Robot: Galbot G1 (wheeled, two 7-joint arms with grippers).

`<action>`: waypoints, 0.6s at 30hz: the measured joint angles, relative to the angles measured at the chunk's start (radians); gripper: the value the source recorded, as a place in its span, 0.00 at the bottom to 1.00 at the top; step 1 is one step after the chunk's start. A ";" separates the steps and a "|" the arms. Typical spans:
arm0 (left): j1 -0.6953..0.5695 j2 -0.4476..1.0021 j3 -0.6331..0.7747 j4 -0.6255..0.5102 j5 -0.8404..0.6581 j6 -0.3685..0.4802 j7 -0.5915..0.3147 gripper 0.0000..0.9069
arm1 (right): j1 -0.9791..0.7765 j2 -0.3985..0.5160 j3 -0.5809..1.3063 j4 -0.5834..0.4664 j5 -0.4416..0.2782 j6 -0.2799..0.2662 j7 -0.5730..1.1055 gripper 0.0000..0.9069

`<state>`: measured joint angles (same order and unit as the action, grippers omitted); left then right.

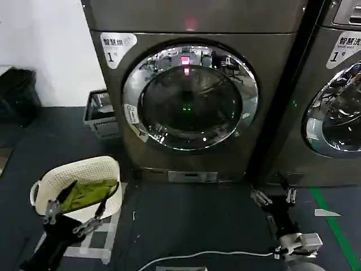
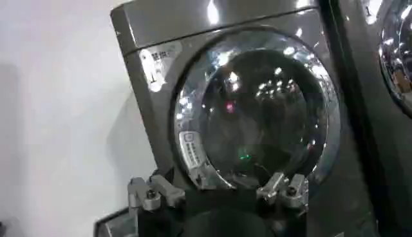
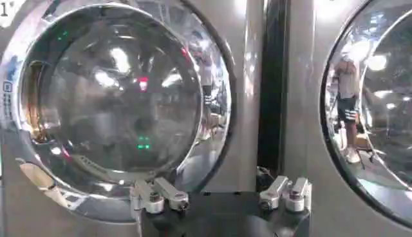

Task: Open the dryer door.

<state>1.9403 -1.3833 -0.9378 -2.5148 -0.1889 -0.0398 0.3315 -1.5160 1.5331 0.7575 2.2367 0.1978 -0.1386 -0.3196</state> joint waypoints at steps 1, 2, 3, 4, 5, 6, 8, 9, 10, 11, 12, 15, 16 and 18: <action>-0.002 0.000 0.007 0.004 -0.003 0.003 -0.009 1.00 | 0.013 -0.012 -0.004 0.003 0.025 -0.013 -0.012 1.00; -0.003 0.000 0.014 0.007 -0.005 0.008 -0.017 1.00 | 0.027 -0.028 -0.009 0.003 0.048 -0.029 -0.027 1.00; -0.005 0.001 0.021 0.009 -0.008 0.012 -0.020 1.00 | 0.044 -0.048 -0.017 0.002 0.072 -0.043 -0.038 1.00; -0.006 0.002 0.023 0.009 -0.009 0.017 -0.020 1.00 | 0.064 -0.071 -0.025 -0.003 0.100 -0.054 -0.049 1.00; -0.009 0.004 0.024 0.009 -0.009 0.022 -0.016 1.00 | 0.083 -0.095 -0.035 -0.009 0.125 -0.062 -0.055 1.00; -0.011 0.007 0.024 0.009 -0.009 0.030 -0.009 1.00 | 0.101 -0.118 -0.042 -0.018 0.140 -0.064 -0.055 1.00; -0.012 0.013 0.023 0.009 -0.009 0.048 0.010 1.00 | 0.138 -0.167 -0.063 -0.042 0.143 -0.063 -0.054 1.00; -0.013 0.014 0.021 0.008 -0.009 0.052 0.014 1.00 | 0.153 -0.192 -0.075 -0.055 0.149 -0.063 -0.054 1.00; -0.014 0.017 0.021 0.005 -0.009 0.055 0.016 1.00 | 0.173 -0.221 -0.093 -0.069 0.153 -0.062 -0.054 1.00; -0.016 0.017 0.020 0.002 -0.008 0.056 0.016 1.00 | 0.188 -0.245 -0.110 -0.082 0.158 -0.062 -0.054 1.00; -0.016 0.018 0.018 -0.001 -0.008 0.057 0.018 1.00 | 0.203 -0.268 -0.128 -0.094 0.170 -0.062 -0.055 1.00; -0.019 0.018 0.016 0.002 -0.007 0.048 0.030 1.00 | 0.251 -0.331 -0.191 -0.135 0.192 -0.052 -0.061 1.00; -0.019 0.017 0.016 0.007 -0.008 0.045 0.033 1.00 | 0.271 -0.354 -0.217 -0.151 0.199 -0.047 -0.064 1.00; -0.016 0.017 0.016 0.010 -0.008 0.041 0.031 1.00 | 0.308 -0.391 -0.265 -0.179 0.226 -0.044 -0.068 1.00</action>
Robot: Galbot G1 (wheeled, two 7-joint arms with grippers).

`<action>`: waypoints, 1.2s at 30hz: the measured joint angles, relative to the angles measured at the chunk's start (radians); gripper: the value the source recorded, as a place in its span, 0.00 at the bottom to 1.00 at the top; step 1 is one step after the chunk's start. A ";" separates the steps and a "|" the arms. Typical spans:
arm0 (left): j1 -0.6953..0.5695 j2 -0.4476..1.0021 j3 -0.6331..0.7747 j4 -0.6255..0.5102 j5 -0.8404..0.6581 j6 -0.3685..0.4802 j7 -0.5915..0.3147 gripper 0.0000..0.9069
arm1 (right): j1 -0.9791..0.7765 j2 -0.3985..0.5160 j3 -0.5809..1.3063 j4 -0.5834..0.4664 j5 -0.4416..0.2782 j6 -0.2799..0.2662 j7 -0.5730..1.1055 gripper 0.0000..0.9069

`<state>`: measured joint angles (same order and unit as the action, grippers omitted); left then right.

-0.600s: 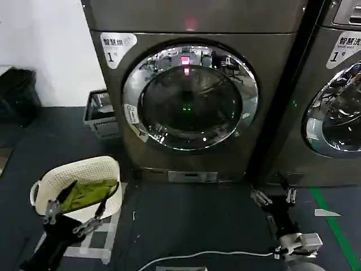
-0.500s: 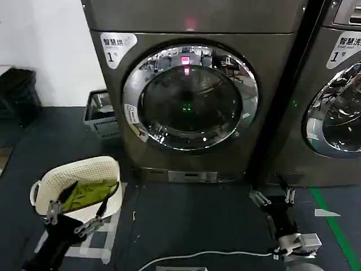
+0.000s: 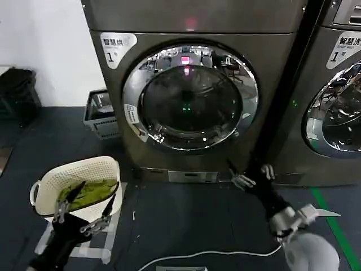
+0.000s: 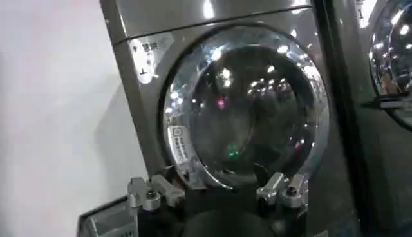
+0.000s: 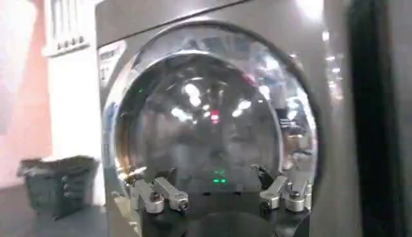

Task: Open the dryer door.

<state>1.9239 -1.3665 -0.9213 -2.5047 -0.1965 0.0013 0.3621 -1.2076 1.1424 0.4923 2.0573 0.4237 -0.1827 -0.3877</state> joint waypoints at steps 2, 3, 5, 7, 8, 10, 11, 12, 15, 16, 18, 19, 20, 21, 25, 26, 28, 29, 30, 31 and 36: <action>0.002 0.001 -0.002 0.000 0.000 -0.007 -0.016 1.00 | 0.044 -0.029 -0.045 -0.027 0.025 0.002 -0.008 1.00; 0.003 0.003 -0.008 0.001 -0.002 -0.013 -0.022 1.00 | 0.069 -0.040 -0.067 -0.039 0.039 0.000 -0.011 1.00; 0.005 0.004 -0.014 0.001 -0.009 -0.014 -0.024 1.00 | 0.127 -0.055 -0.111 -0.065 0.065 -0.005 -0.014 1.00; 0.009 0.002 -0.015 -0.006 -0.015 -0.014 -0.028 1.00 | 0.189 -0.057 -0.155 -0.094 0.062 -0.013 -0.019 1.00; 0.011 0.001 -0.016 -0.012 -0.017 -0.014 -0.027 1.00 | 0.219 -0.057 -0.176 -0.111 0.062 -0.015 -0.022 1.00; 0.015 0.000 -0.022 -0.023 -0.024 -0.011 -0.026 1.00 | 0.277 -0.057 -0.216 -0.150 0.072 -0.018 -0.032 1.00; 0.017 -0.001 -0.022 -0.026 -0.025 -0.011 -0.027 1.00 | 0.304 -0.055 -0.236 -0.169 0.073 -0.018 -0.038 1.00; 0.019 -0.004 -0.020 -0.028 -0.026 -0.011 -0.031 1.00 | 0.329 -0.053 -0.253 -0.190 0.078 -0.017 -0.045 1.00; 0.025 -0.009 -0.015 -0.033 -0.026 -0.011 -0.038 1.00 | 0.401 -0.048 -0.303 -0.249 0.087 -0.013 -0.054 1.00; 0.025 -0.007 -0.017 -0.036 -0.029 -0.011 -0.038 1.00 | 0.425 -0.047 -0.319 -0.269 0.087 -0.013 -0.055 1.00; 0.026 -0.005 -0.022 -0.037 -0.035 -0.014 -0.038 1.00 | 0.477 -0.043 -0.355 -0.307 0.089 -0.015 -0.059 1.00; 0.027 -0.005 -0.023 -0.037 -0.037 -0.014 -0.038 1.00 | 0.503 -0.038 -0.374 -0.327 0.089 -0.016 -0.061 1.00; 0.027 -0.006 -0.023 -0.038 -0.047 -0.010 -0.040 1.00 | 0.528 -0.034 -0.392 -0.346 0.089 -0.016 -0.062 1.00; 0.027 -0.009 -0.022 -0.042 -0.056 -0.004 -0.041 1.00 | 0.551 -0.030 -0.407 -0.362 0.089 -0.016 -0.064 1.00; 0.026 -0.011 -0.021 -0.051 -0.057 -0.004 -0.039 1.00 | 0.648 -0.002 -0.477 -0.438 0.091 -0.010 -0.066 1.00; 0.024 -0.011 -0.021 -0.051 -0.057 -0.005 -0.039 1.00 | 0.671 0.008 -0.494 -0.460 0.094 -0.007 -0.067 1.00; 0.022 -0.010 -0.020 -0.054 -0.059 -0.003 -0.039 1.00 | 0.709 0.028 -0.520 -0.500 0.097 0.000 -0.070 1.00; 0.020 -0.010 -0.019 -0.059 -0.064 -0.001 -0.039 1.00 | 0.729 0.041 -0.533 -0.523 0.098 0.004 -0.073 1.00; 0.020 -0.009 -0.019 -0.062 -0.067 0.002 -0.039 1.00 | 0.747 0.054 -0.544 -0.546 0.099 0.007 -0.074 1.00; 0.019 -0.009 -0.019 -0.063 -0.067 0.002 -0.038 1.00 | 0.764 0.070 -0.555 -0.569 0.098 0.011 -0.075 1.00; 0.018 -0.004 -0.021 -0.064 -0.067 -0.001 -0.037 1.00 | 0.834 0.136 -0.585 -0.673 0.088 0.022 -0.081 1.00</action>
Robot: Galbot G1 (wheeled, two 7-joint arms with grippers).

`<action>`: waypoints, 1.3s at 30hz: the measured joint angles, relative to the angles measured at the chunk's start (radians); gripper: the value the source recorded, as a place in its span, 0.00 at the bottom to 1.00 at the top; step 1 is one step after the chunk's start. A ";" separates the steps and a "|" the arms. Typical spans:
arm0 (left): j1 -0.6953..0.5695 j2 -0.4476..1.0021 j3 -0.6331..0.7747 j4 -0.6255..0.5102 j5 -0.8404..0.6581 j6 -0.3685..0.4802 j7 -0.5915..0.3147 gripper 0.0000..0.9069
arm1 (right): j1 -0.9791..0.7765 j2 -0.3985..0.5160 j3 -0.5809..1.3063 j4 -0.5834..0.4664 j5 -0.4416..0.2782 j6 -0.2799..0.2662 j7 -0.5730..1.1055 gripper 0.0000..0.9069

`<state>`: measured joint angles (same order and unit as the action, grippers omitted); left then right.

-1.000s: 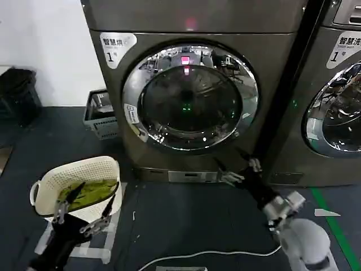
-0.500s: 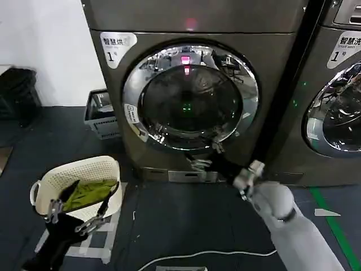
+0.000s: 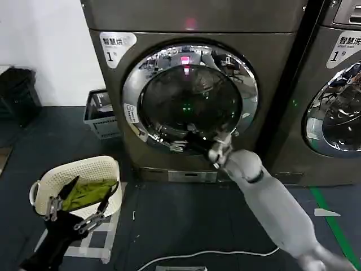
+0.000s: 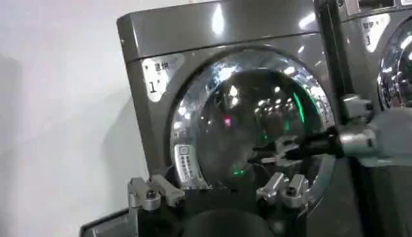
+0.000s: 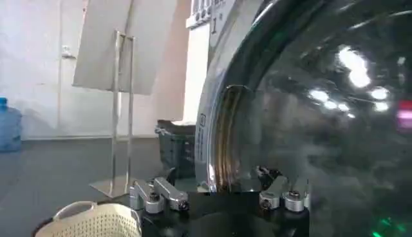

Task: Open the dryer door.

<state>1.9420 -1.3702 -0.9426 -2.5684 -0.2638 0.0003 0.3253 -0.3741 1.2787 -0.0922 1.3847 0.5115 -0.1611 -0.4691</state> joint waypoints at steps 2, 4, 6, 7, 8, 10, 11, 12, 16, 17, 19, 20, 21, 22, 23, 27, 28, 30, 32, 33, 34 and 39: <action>0.000 0.001 -0.001 0.002 0.000 -0.002 0.000 1.00 | 0.015 0.019 -0.003 -0.030 -0.017 0.004 -0.009 1.00; -0.001 0.001 -0.001 0.003 0.000 -0.002 0.001 1.00 | 0.031 0.037 -0.005 -0.058 -0.030 0.007 -0.015 1.00; -0.004 0.001 -0.001 0.005 0.001 -0.003 0.004 1.00 | 0.047 0.057 -0.007 -0.087 -0.036 0.008 -0.022 1.00; -0.007 0.002 -0.002 0.007 0.001 -0.003 0.012 1.00 | 0.053 0.065 -0.010 -0.099 -0.041 0.010 -0.026 1.00; -0.011 0.005 -0.005 0.011 0.001 -0.003 0.016 1.00 | 0.060 0.071 -0.013 -0.110 -0.045 0.012 -0.032 1.00; -0.013 0.008 -0.006 0.019 0.001 -0.004 0.019 1.00 | 0.071 0.082 -0.021 -0.128 -0.050 0.016 -0.040 1.00; -0.013 0.008 -0.006 0.021 0.001 -0.004 0.019 1.00 | 0.077 0.087 -0.027 -0.139 -0.051 0.017 -0.043 1.00; -0.014 0.008 -0.006 0.022 0.001 -0.005 0.020 1.00 | 0.080 0.091 -0.030 -0.145 -0.052 0.019 -0.046 1.00; -0.016 0.013 -0.012 0.022 0.001 -0.006 0.020 1.00 | 0.103 0.112 -0.049 -0.177 -0.062 0.026 -0.051 1.00; -0.016 0.013 -0.013 0.023 0.001 -0.007 0.020 1.00 | 0.109 0.119 -0.054 -0.184 -0.062 0.027 -0.052 1.00; -0.019 0.014 -0.015 0.031 0.004 -0.011 0.019 1.00 | 0.119 0.130 -0.065 -0.201 -0.064 0.030 -0.054 1.00; -0.022 0.013 -0.015 0.034 0.018 -0.019 0.019 1.00 | 0.123 0.134 -0.068 -0.207 -0.066 0.032 -0.055 1.00; -0.023 0.013 -0.015 0.037 0.026 -0.022 0.020 1.00 | 0.129 0.139 -0.070 -0.215 -0.067 0.033 -0.057 1.00; -0.023 0.012 -0.015 0.039 0.028 -0.022 0.020 1.00 | 0.134 0.144 -0.070 -0.222 -0.067 0.035 -0.058 1.00; -0.024 0.011 -0.015 0.041 0.029 -0.020 0.021 1.00 | 0.138 0.148 -0.071 -0.230 -0.067 0.036 -0.060 1.00; -0.025 0.010 -0.014 0.038 0.029 -0.008 0.027 1.00 | 0.158 0.168 -0.070 -0.260 -0.068 0.040 -0.076 1.00; -0.025 0.011 -0.014 0.037 0.029 -0.004 0.033 1.00 | 0.160 0.171 -0.070 -0.263 -0.068 0.040 -0.081 1.00; -0.026 0.011 -0.014 0.037 0.030 0.005 0.044 1.00 | 0.164 0.174 -0.070 -0.268 -0.067 0.043 -0.098 1.00; -0.029 0.012 -0.014 0.037 0.030 0.017 0.049 1.00 | 0.165 0.178 -0.071 -0.272 -0.065 0.044 -0.114 1.00; -0.031 0.012 -0.014 0.038 0.037 0.022 0.055 1.00 | 0.166 0.178 -0.073 -0.273 -0.065 0.044 -0.120 1.00; -0.033 0.013 -0.013 0.040 0.042 0.026 0.057 1.00 | 0.167 0.177 -0.075 -0.274 -0.066 0.044 -0.129 1.00; -0.046 0.016 -0.012 0.041 0.044 0.072 0.040 1.00 | 0.165 0.158 -0.075 -0.267 -0.061 0.044 -0.182 1.00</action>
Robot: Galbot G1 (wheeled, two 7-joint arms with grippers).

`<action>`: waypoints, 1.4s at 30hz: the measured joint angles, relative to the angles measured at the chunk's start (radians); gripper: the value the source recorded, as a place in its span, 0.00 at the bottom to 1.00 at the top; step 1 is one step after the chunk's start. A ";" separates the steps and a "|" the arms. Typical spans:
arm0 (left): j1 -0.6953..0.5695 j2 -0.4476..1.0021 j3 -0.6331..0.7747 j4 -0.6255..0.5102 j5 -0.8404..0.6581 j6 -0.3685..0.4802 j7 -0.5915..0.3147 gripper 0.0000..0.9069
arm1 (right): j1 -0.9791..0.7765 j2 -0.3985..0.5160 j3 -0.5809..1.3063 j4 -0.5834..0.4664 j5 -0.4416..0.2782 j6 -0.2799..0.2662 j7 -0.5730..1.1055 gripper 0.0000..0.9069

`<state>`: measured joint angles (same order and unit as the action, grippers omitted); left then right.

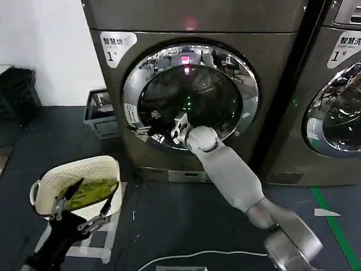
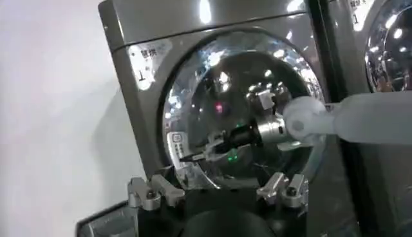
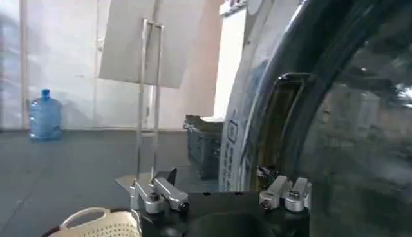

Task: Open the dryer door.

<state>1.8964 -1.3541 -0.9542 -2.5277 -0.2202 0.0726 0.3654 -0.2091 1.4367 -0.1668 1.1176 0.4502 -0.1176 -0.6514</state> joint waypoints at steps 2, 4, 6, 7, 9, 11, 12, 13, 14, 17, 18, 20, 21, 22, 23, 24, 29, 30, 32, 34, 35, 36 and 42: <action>-0.003 0.004 -0.001 -0.001 0.000 0.028 0.000 1.00 | -0.007 -0.008 0.005 0.008 0.007 0.000 -0.027 1.00; -0.012 0.009 -0.003 0.003 -0.008 0.056 -0.009 1.00 | -0.015 -0.017 0.008 0.017 0.021 -0.001 -0.056 1.00; -0.023 0.017 -0.009 0.010 -0.031 0.095 -0.021 1.00 | -0.026 -0.029 0.009 0.030 0.028 -0.002 -0.092 1.00; -0.030 0.022 -0.012 0.015 -0.038 0.110 -0.027 1.00 | -0.032 -0.034 0.009 0.038 0.026 -0.002 -0.111 1.00; -0.050 0.034 -0.023 0.031 -0.078 0.145 -0.036 1.00 | -0.047 -0.046 0.010 0.055 0.023 0.000 -0.154 1.00; -0.075 0.053 -0.036 0.052 -0.112 0.160 -0.049 1.00 | -0.062 -0.054 0.011 0.071 0.023 0.011 -0.192 1.00; -0.090 0.066 -0.043 0.066 -0.124 0.162 -0.049 1.00 | -0.069 -0.058 0.012 0.078 0.023 0.014 -0.215 1.00; -0.107 0.081 -0.053 0.085 -0.136 0.160 -0.043 1.00 | -0.076 -0.063 0.012 0.082 0.021 0.016 -0.236 1.00; -0.125 0.096 -0.062 0.103 -0.142 0.146 -0.030 1.00 | -0.083 -0.068 0.014 0.088 0.012 0.020 -0.261 1.00; -0.174 0.145 -0.095 0.172 -0.207 0.095 -0.019 1.00 | -0.103 -0.082 0.020 0.108 -0.012 0.038 -0.335 1.00; -0.190 0.164 -0.104 0.197 -0.221 0.082 -0.017 1.00 | -0.108 -0.086 0.020 0.112 -0.013 0.040 -0.347 1.00; -0.216 0.196 -0.118 0.238 -0.235 0.088 -0.004 1.00 | -0.121 -0.095 0.024 0.123 -0.013 0.040 -0.377 1.00; -0.230 0.213 -0.124 0.260 -0.246 0.088 0.005 1.00 | -0.127 -0.098 0.026 0.128 -0.012 0.041 -0.391 1.00; -0.241 0.227 -0.127 0.275 -0.251 0.084 0.015 1.00 | -0.134 -0.104 0.030 0.136 -0.010 0.042 -0.409 1.00; -0.254 0.242 -0.128 0.293 -0.260 0.081 0.023 1.00 | -0.140 -0.109 0.031 0.144 -0.008 0.044 -0.422 1.00; -0.269 0.259 -0.129 0.312 -0.275 0.080 0.026 1.00 | -0.146 -0.113 0.032 0.150 -0.009 0.047 -0.434 1.00; -0.347 0.350 -0.111 0.406 -0.377 0.109 0.035 1.00 | -0.165 -0.142 0.036 0.189 -0.006 0.052 -0.476 1.00; -0.365 0.371 -0.105 0.425 -0.404 0.118 0.034 1.00 | -0.168 -0.146 0.037 0.195 -0.003 0.051 -0.480 1.00; -0.400 0.414 -0.094 0.460 -0.443 0.123 0.033 1.00 | -0.176 -0.157 0.041 0.213 0.006 0.047 -0.493 1.00; -0.435 0.458 -0.081 0.494 -0.480 0.122 0.033 1.00 | -0.186 -0.174 0.043 0.237 0.008 0.046 -0.512 1.00; -0.452 0.478 -0.074 0.511 -0.500 0.122 0.033 1.00 | -0.191 -0.183 0.043 0.250 0.008 0.047 -0.523 1.00; -0.471 0.501 -0.064 0.531 -0.526 0.121 0.034 1.00 | -0.196 -0.193 0.043 0.263 0.011 0.048 -0.532 1.00; -0.589 0.604 0.033 0.645 -0.612 0.104 0.040 1.00 | -0.224 -0.243 0.063 0.329 0.044 0.049 -0.571 1.00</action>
<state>1.3078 -0.7499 -0.9216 -1.8832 -0.8321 0.1769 0.4050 -0.4332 1.1938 -0.1036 1.4465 0.4946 -0.0681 -1.2224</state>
